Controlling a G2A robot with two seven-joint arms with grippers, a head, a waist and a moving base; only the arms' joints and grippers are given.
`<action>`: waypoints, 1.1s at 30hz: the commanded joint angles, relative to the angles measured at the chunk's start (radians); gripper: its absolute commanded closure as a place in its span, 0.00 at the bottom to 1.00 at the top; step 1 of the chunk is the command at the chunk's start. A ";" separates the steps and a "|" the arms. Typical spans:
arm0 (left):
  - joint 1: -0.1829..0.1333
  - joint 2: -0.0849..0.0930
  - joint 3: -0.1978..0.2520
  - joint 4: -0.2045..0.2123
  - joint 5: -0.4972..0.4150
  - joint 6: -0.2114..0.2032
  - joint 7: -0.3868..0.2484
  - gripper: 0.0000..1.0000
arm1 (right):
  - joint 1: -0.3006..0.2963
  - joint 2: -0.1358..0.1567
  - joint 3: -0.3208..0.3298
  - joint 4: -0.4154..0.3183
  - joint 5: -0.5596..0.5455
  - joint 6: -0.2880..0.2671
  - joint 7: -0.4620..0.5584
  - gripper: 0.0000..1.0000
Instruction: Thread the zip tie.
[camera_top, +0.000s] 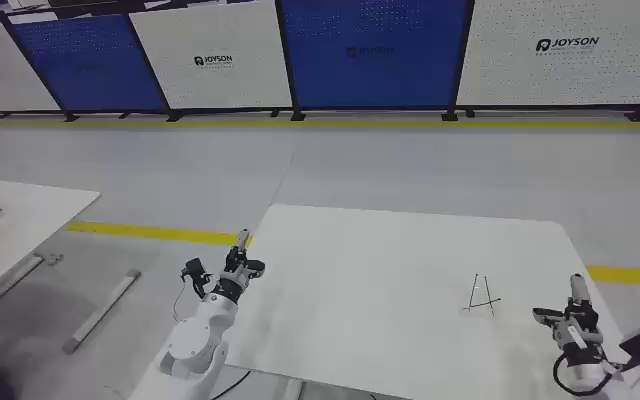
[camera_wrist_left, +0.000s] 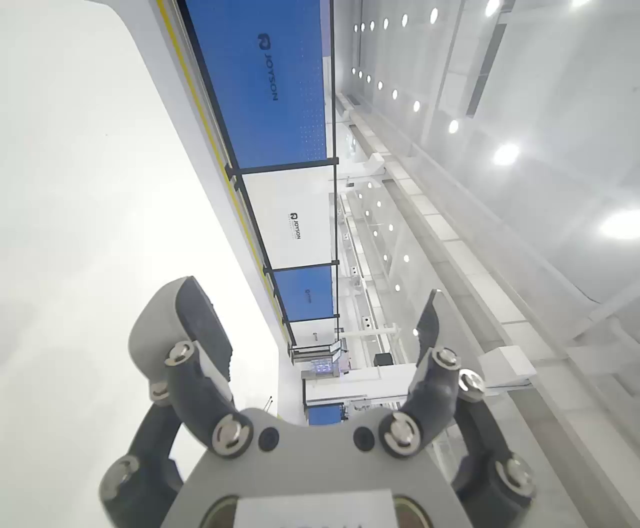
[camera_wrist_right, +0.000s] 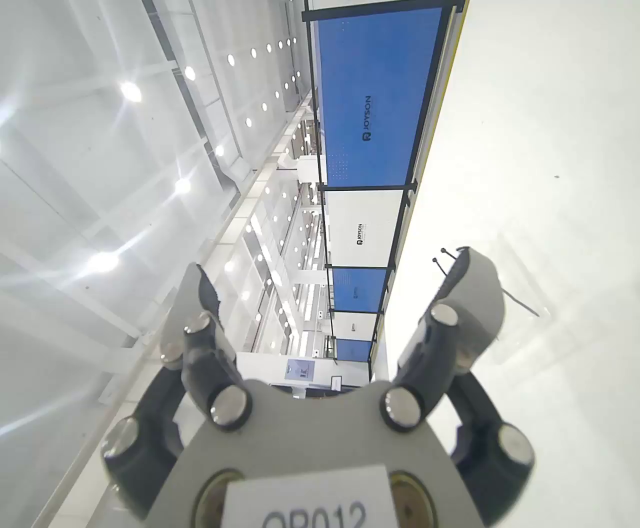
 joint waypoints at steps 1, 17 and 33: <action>0.000 0.000 0.000 0.000 0.000 0.000 0.000 0.00 | 0.000 0.004 -0.007 -0.007 -0.033 0.014 0.051 0.00; 0.000 0.000 0.000 0.000 0.000 0.000 0.000 0.00 | 0.017 0.029 0.085 -0.004 -0.098 0.123 0.361 0.00; 0.000 0.000 0.000 0.000 0.000 0.000 0.000 0.00 | 0.038 0.042 0.105 -0.001 -0.172 0.131 0.475 0.00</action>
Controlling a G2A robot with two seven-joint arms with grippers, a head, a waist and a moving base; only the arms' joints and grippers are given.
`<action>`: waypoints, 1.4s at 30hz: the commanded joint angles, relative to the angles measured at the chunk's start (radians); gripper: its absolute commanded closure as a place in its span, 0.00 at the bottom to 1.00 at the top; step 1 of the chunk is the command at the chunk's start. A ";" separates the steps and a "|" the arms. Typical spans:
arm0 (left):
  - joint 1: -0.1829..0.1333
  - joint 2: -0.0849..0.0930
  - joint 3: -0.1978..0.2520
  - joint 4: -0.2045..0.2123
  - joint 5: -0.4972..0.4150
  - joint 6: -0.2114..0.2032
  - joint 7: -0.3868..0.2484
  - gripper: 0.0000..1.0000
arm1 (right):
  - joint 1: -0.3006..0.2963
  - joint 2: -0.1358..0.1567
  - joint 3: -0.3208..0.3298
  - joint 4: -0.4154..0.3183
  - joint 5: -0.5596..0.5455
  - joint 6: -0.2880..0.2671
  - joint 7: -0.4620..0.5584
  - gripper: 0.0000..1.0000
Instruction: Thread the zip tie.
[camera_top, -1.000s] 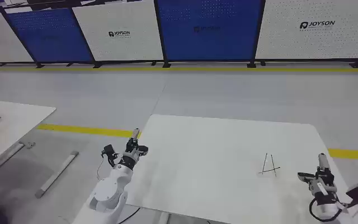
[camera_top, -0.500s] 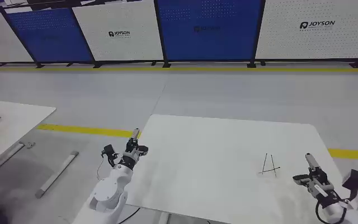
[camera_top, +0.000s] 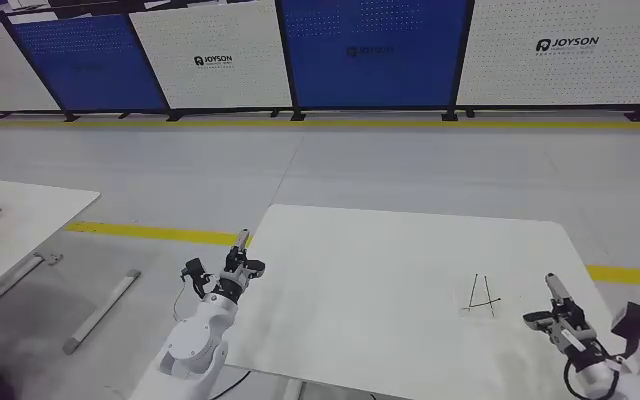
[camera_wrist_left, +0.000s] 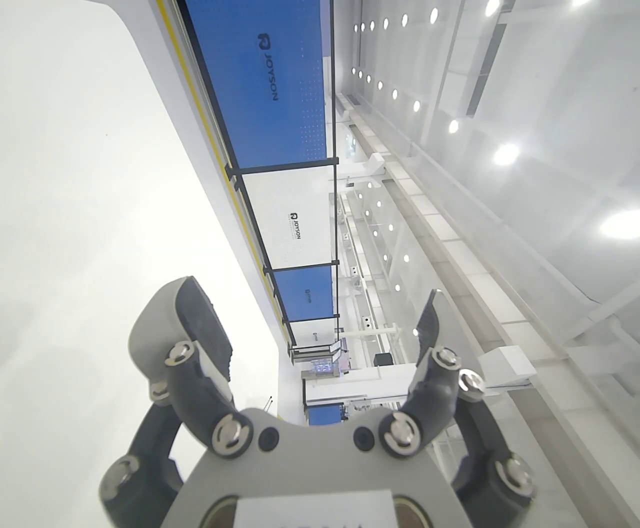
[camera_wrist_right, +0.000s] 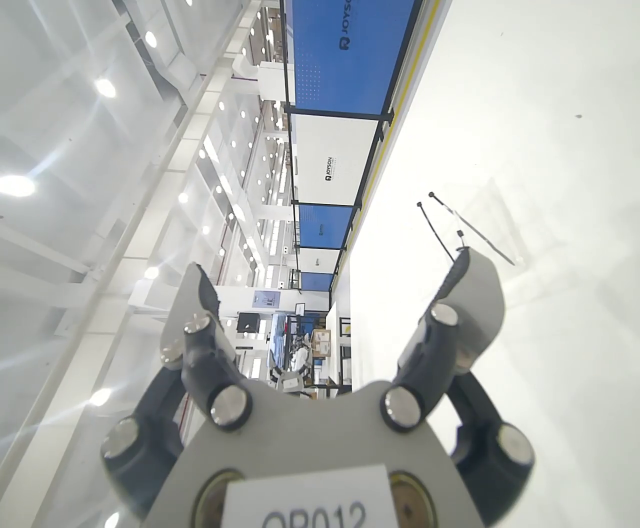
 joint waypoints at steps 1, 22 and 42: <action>0.000 0.000 0.000 0.000 0.000 0.000 0.000 0.00 | 0.014 0.008 0.019 0.008 -0.062 0.001 0.114 0.00; 0.000 0.000 0.000 0.000 0.000 0.000 0.000 0.00 | 0.172 0.061 0.062 0.088 -0.320 -0.035 0.533 0.00; 0.000 0.000 0.000 0.000 0.000 0.000 0.000 0.00 | 0.361 0.102 0.022 0.191 -0.339 -0.151 0.952 0.00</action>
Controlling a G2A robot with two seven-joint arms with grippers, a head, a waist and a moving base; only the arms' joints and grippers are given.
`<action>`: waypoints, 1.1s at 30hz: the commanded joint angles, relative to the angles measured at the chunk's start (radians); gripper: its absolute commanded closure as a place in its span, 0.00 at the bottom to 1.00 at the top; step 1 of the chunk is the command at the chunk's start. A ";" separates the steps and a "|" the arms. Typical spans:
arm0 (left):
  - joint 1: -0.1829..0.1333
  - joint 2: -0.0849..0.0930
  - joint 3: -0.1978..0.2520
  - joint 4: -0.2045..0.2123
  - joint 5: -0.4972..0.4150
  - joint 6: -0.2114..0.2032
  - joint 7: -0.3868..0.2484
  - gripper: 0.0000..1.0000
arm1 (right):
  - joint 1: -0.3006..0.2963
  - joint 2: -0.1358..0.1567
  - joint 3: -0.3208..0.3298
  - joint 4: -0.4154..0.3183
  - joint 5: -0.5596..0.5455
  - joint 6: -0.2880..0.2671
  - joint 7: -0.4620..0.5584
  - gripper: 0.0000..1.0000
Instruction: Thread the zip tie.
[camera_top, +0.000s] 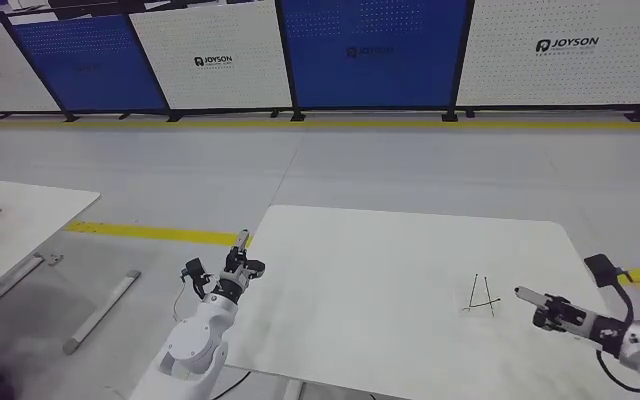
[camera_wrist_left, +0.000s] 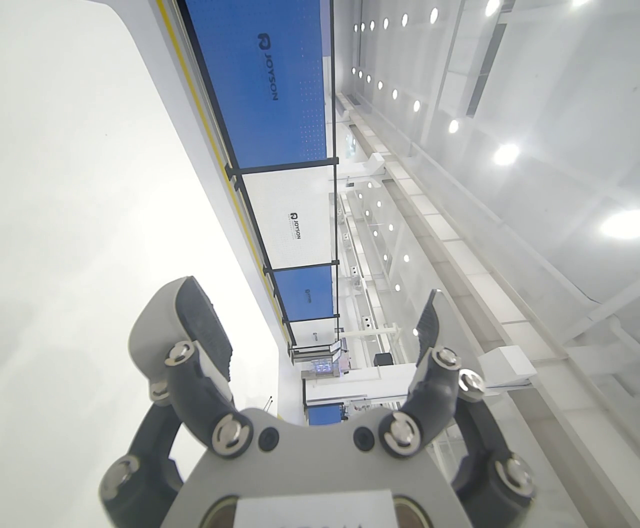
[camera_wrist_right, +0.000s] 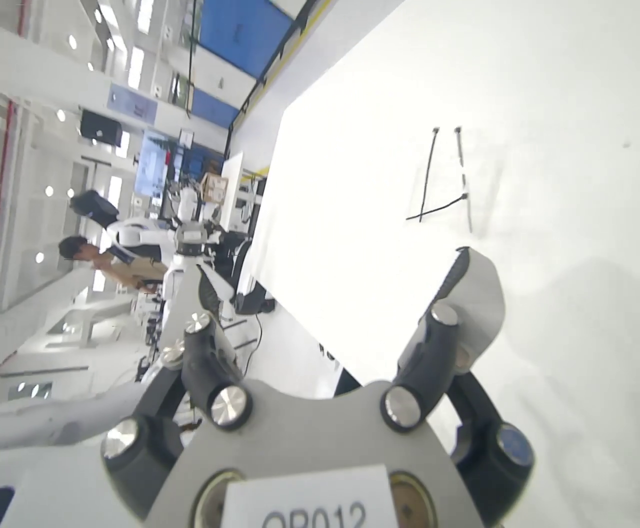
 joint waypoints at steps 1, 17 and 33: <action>0.000 0.000 0.000 0.000 0.000 0.000 0.000 0.00 | 0.055 0.006 -0.027 0.040 -0.021 -0.006 0.074 0.00; 0.000 0.000 0.000 0.000 0.000 0.000 0.000 0.00 | 0.119 0.014 -0.102 0.100 -0.057 0.026 0.088 0.00; 0.000 0.000 0.000 0.000 0.000 0.000 0.000 0.00 | 0.320 0.111 -0.415 0.206 0.037 0.076 0.088 0.00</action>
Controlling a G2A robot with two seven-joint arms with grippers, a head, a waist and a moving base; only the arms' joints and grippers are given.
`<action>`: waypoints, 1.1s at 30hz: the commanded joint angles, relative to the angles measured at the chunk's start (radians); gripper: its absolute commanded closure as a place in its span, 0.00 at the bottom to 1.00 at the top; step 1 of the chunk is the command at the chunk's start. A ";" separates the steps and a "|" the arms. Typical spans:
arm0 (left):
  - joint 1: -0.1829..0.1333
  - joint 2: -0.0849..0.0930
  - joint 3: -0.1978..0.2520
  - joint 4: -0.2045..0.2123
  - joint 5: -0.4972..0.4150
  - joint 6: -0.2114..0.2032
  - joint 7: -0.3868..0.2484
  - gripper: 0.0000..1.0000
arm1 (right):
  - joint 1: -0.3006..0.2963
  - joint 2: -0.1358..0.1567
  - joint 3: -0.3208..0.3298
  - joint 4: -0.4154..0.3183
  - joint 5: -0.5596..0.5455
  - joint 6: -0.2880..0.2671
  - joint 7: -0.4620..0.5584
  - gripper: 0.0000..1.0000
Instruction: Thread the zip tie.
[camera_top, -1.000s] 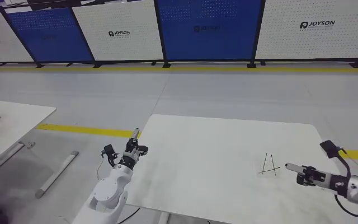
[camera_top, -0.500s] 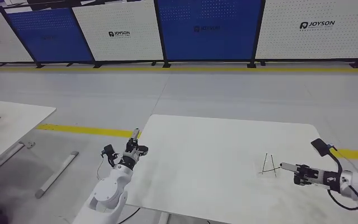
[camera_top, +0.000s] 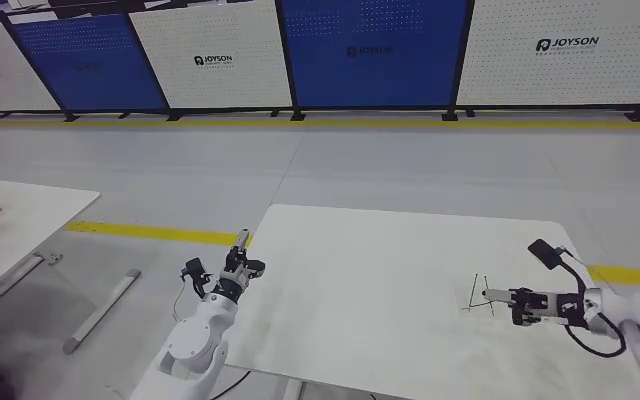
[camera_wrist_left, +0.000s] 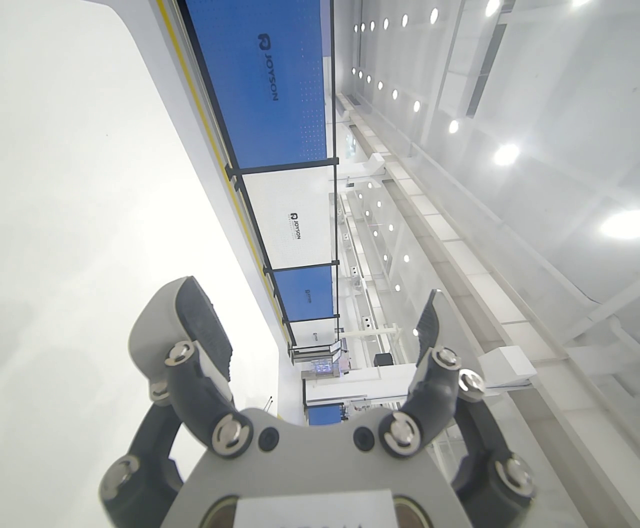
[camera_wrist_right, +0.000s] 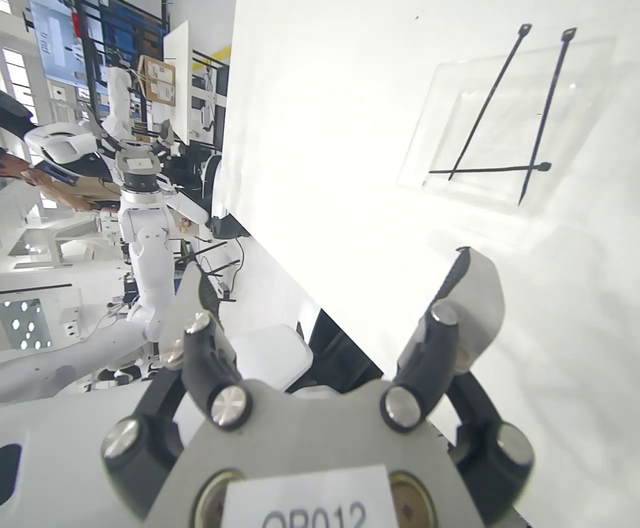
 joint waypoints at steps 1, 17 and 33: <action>0.000 0.000 0.000 0.000 0.000 0.000 0.000 0.00 | 0.053 0.014 -0.080 0.044 0.033 0.015 0.000 0.00; 0.000 0.000 0.000 0.000 0.000 0.000 0.000 0.00 | 0.095 0.028 -0.108 0.088 0.049 -0.002 -0.008 0.00; 0.000 0.000 0.000 0.000 0.000 0.000 0.000 0.00 | 0.247 0.003 -0.262 0.307 -0.037 -0.053 0.000 0.00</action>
